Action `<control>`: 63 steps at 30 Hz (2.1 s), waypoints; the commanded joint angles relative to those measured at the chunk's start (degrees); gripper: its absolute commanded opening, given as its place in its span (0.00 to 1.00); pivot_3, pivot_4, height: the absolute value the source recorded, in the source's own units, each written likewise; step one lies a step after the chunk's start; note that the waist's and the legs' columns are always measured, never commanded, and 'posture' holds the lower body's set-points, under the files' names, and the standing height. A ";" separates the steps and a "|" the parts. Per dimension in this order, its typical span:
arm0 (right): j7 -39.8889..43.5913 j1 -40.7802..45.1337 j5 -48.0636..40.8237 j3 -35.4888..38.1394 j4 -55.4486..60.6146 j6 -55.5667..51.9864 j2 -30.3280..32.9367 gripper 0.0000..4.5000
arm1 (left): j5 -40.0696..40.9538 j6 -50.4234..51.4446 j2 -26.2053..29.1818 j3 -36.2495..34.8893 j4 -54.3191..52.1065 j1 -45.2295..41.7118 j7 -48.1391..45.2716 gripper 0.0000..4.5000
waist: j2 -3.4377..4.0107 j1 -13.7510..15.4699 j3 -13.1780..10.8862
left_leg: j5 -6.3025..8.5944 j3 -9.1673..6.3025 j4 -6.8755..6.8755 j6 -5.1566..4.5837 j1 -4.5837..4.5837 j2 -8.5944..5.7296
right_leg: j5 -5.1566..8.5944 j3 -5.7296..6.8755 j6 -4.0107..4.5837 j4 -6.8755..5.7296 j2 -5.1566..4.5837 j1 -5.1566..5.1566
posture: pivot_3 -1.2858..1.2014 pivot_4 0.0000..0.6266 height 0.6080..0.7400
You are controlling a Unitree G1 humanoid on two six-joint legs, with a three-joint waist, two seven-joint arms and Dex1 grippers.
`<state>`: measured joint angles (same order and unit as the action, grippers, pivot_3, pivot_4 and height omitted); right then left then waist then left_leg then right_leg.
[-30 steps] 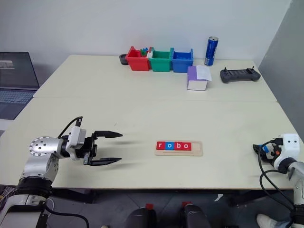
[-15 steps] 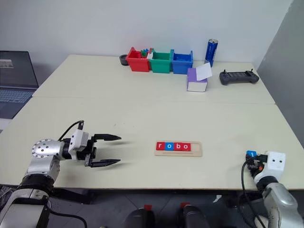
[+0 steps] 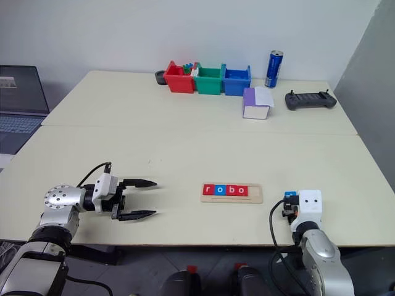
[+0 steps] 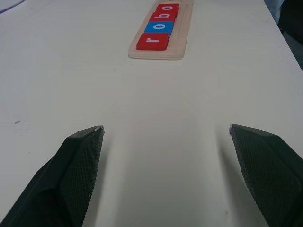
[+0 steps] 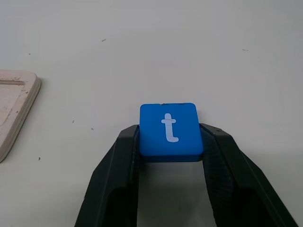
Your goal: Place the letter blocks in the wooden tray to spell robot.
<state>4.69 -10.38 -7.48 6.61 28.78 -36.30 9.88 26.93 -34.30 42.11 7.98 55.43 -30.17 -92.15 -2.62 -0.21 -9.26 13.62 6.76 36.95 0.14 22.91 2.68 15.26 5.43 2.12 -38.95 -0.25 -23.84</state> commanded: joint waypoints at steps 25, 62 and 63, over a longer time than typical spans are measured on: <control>67.26 23.56 -10.98 -3.15 -38.65 19.20 44.51 0.99 | 11.91 13.06 3.89 0.75 -17.48 -0.74 -0.35 1.00 | 0.13 -0.07 -0.23 | 0.01 -0.09 0.04 -0.03 0.02 -0.03 | 0.00 0.12 -0.03 0.05 0.08 0.03 | 0.52 0.24 1.00; 73.04 34.34 -4.80 -9.43 -35.95 19.65 42.85 0.10 | 9.21 25.59 5.33 -6.66 -31.78 5.25 -0.35 1.00 | 0.47 0.20 -0.50 | -0.01 0.01 0.05 0.02 0.00 -0.02 | 0.06 0.05 0.10 -0.03 -0.01 0.01 | 0.52 0.24 1.00; 72.08 33.07 -6.14 -7.81 -33.33 17.11 43.20 0.13 | 9.22 25.42 5.44 -6.82 -31.68 5.42 -0.35 1.00 | 0.48 0.25 -0.51 | -0.01 0.00 0.05 0.02 0.03 -0.02 | 0.06 0.04 0.10 -0.04 -0.01 -0.01 | 0.52 0.24 1.00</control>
<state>77.95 23.59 -10.39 -5.25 -9.63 -14.84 51.43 36.10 -8.03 47.20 3.20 23.58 -24.35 -92.16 -2.14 0.04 -9.77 13.61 6.76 36.98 0.16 22.94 2.66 15.33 5.48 2.23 -39.00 -0.26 -23.85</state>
